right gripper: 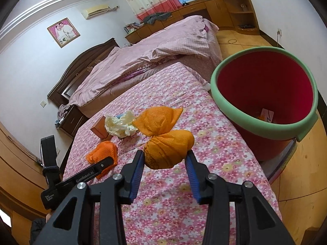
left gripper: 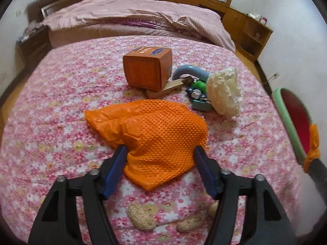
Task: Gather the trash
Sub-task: 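Grasp the orange mesh glove with the left tool while the right tool holds the bag, then carry both orange items over the red bucket and open both tools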
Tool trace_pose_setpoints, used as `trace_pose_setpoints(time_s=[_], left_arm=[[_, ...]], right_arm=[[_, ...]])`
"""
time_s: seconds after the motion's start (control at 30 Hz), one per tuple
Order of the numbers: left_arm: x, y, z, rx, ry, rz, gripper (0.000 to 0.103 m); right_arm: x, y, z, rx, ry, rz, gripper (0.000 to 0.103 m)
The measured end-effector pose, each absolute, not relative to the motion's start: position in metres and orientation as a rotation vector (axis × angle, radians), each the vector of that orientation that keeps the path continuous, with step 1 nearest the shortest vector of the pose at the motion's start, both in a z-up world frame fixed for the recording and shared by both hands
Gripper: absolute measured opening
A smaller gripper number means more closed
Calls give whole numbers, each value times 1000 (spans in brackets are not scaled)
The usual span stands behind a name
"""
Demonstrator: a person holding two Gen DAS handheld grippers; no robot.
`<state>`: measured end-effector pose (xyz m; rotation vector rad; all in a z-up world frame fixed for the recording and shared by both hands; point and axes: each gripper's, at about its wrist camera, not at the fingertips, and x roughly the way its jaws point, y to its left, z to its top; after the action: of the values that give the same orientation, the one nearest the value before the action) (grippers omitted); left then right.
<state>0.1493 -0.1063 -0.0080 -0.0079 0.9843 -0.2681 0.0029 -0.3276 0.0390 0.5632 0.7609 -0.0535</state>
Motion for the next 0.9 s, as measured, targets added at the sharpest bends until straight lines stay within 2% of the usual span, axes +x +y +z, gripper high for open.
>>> trace_pose_setpoints(time_s=[0.2, 0.3, 0.37, 0.67, 0.9], left_arm=[[147, -95, -6, -47, 981, -263, 28], [141, -88, -4, -71, 982, -280, 16], [136, -83, -1, -93, 992, -300, 13], [104, -84, 30, -160, 964, -420, 8], [85, -119, 68, -127, 894, -510, 8]], right_arm=[[-2, -335, 37, 579, 758, -58, 44], [-6, -342, 39, 591, 745, -63, 44], [-8, -344, 39, 596, 739, -65, 44], [-20, -364, 44, 621, 714, -85, 44], [-29, -389, 53, 628, 673, -116, 44]])
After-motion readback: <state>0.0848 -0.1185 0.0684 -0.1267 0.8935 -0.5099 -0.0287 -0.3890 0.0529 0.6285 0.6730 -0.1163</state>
